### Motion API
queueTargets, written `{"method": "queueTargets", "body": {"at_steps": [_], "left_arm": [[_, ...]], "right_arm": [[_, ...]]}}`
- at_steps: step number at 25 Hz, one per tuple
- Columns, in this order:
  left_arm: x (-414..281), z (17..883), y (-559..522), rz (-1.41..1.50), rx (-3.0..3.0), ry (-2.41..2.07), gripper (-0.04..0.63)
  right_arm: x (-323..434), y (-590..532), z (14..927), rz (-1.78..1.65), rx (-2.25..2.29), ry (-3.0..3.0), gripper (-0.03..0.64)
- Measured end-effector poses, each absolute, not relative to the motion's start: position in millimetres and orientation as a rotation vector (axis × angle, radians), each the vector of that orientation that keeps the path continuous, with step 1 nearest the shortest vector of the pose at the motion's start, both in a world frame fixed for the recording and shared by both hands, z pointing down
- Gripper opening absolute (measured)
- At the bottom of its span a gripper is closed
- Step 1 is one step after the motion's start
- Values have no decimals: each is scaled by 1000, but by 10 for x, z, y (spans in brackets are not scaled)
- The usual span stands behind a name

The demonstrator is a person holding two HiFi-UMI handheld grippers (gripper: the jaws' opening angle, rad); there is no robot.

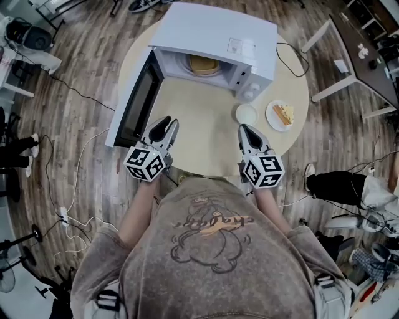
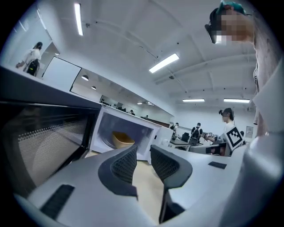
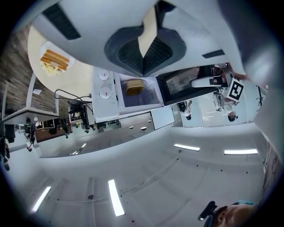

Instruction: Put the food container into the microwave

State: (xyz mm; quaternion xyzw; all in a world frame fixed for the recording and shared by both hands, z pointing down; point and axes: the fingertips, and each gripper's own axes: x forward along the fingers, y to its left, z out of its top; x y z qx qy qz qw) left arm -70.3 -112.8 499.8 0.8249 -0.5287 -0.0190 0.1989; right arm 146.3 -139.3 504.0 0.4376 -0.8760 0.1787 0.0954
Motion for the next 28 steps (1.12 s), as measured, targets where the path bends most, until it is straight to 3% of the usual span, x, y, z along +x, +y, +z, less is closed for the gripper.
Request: {"method": "queueTargets", "body": {"at_steps": [12,28], "left_arm": [[-765,5042,-1085,-28,2292,-1537,32],[-774,5025,-1185,-74,2244,-1548,31]], "right_arm": [[1435,-1346,5064,514,1301,-2590,0],[1421,-1347,5077,518,1280,-2601,0]]}}
